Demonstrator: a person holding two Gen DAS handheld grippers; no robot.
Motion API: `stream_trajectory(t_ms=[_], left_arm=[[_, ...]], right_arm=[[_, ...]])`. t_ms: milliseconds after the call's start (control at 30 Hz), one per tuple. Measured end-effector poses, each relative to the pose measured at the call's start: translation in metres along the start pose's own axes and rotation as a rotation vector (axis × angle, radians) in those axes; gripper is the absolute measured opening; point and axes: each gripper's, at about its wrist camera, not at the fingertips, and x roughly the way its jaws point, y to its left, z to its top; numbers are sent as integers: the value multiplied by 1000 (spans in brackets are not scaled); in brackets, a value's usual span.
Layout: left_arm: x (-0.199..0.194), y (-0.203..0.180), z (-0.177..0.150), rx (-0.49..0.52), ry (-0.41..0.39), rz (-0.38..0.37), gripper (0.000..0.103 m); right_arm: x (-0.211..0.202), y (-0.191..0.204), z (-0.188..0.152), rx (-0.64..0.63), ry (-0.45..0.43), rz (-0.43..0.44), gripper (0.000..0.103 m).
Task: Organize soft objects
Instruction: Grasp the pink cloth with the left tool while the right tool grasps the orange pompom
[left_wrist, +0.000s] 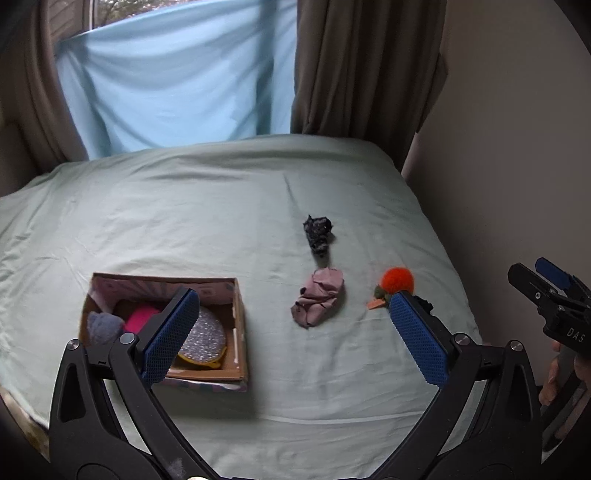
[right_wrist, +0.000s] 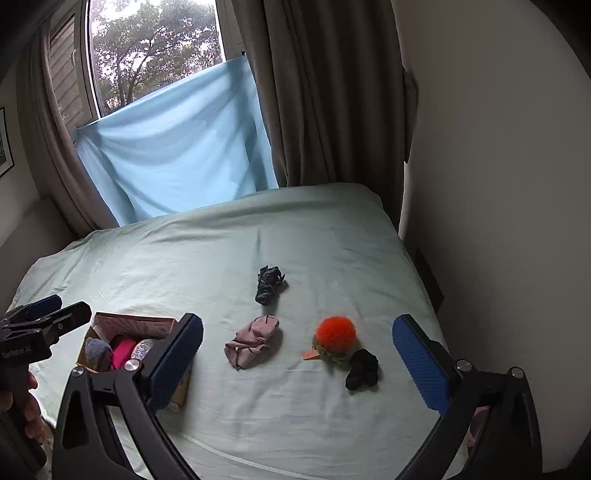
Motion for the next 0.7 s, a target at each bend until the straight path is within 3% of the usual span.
stream_trajectory(t_ms=[233,700], left_arm=[[110,-39,-9,24,125,-22,103],[311,-64,-35,57,373,-19,103]], right_arm=[[77,-43,-16,36,78,22,102],[257,-87,-62,50,260,105,102]])
